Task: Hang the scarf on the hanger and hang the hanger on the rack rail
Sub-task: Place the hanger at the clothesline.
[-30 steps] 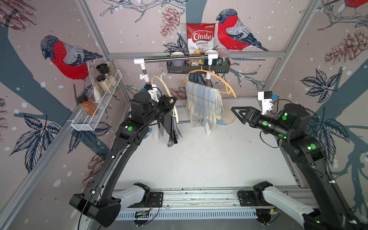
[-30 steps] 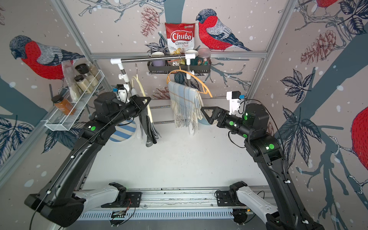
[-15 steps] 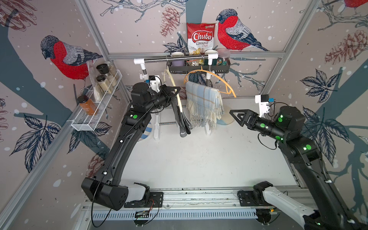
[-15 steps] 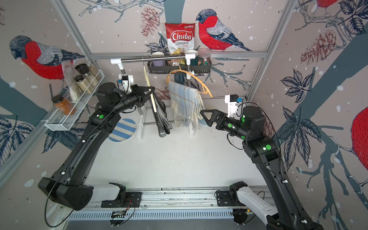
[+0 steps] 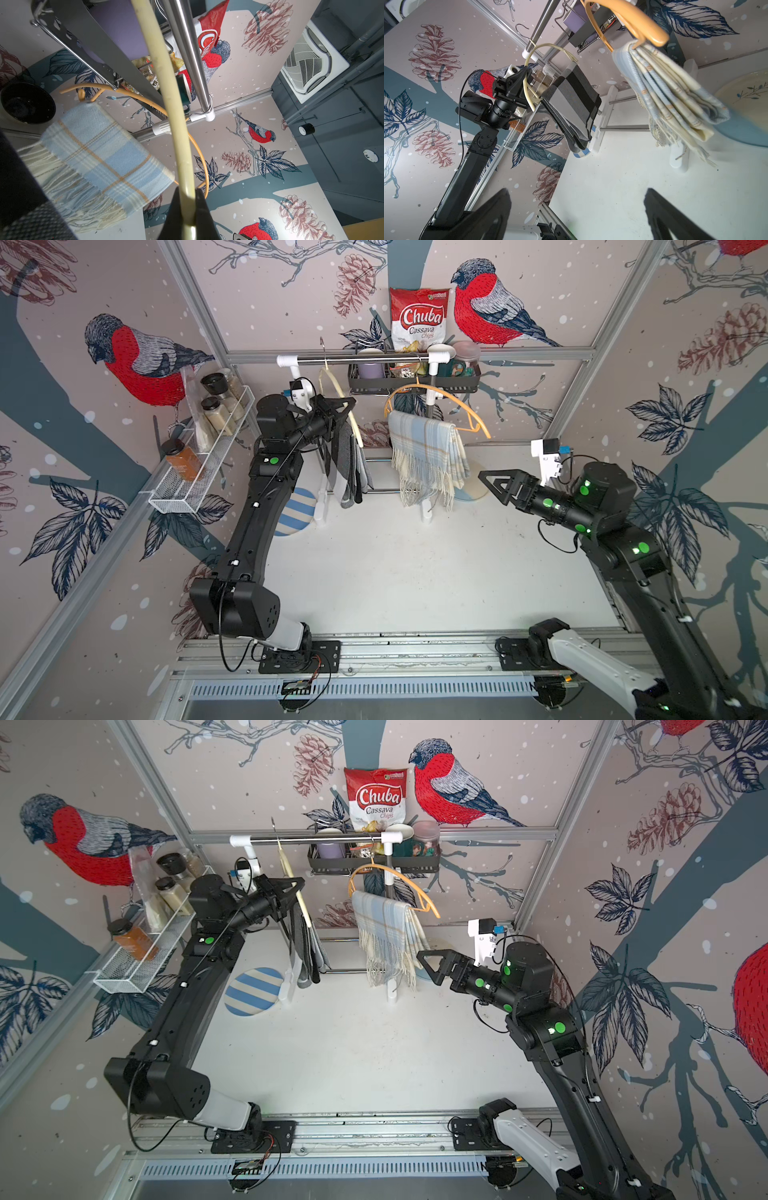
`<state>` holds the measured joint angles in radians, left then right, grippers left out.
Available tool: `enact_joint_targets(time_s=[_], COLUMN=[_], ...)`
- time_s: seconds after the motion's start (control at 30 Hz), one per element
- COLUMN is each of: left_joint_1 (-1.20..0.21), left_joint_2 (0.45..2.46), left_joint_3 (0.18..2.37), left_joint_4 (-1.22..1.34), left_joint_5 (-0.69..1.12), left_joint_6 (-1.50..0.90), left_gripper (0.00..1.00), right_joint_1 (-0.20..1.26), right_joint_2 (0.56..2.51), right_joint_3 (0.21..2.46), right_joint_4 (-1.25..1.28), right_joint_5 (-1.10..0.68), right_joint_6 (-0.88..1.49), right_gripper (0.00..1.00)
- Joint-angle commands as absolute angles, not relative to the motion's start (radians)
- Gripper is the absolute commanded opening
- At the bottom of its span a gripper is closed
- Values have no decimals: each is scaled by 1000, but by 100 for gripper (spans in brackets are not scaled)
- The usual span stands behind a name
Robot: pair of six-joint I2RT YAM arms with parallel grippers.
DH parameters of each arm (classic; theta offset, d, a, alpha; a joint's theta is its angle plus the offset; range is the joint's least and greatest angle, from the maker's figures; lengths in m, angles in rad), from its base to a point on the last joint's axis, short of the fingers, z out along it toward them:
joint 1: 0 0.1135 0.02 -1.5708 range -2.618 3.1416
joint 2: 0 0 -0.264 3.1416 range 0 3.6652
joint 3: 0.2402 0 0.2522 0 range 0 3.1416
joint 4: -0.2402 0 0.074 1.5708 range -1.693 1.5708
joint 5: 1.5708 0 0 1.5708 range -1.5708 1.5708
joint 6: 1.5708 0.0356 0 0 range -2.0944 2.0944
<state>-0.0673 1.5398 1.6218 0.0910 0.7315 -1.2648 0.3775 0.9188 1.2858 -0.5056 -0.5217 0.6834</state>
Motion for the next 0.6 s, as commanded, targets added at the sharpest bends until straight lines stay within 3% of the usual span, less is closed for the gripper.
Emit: enact_joint_targets(time_s=[0.0, 0.23, 0.37, 0.4, 0.43, 0.57], left_joint_1=[-44, -44, -44, -44, -43, -34], left_joint_2=[1586, 1614, 1587, 1574, 1549, 1404], left_joint_3=[1619, 1531, 1431, 1399, 1358, 1208], left_joint_4=[197, 269, 362, 367, 365, 74], left_joint_5=[758, 798, 823, 828, 829, 703], left_joint_6=[-1313, -1307, -1314, -1302, -1274, -971], left_gripper=[0, 2, 65, 86, 96, 97], right_joint_1=[377, 376, 376, 377, 377, 377], right_joint_2=[909, 899, 898, 895, 893, 868], right_joint_3=[1271, 1223, 1214, 1211, 1204, 1148], right_joint_4=[-453, -413, -410, -413, -413, -422], right_joint_5=[-550, -544, -542, -540, -538, -477], right_joint_6=[702, 729, 729, 726, 725, 658], right_gripper=[100, 100, 100, 100, 100, 100])
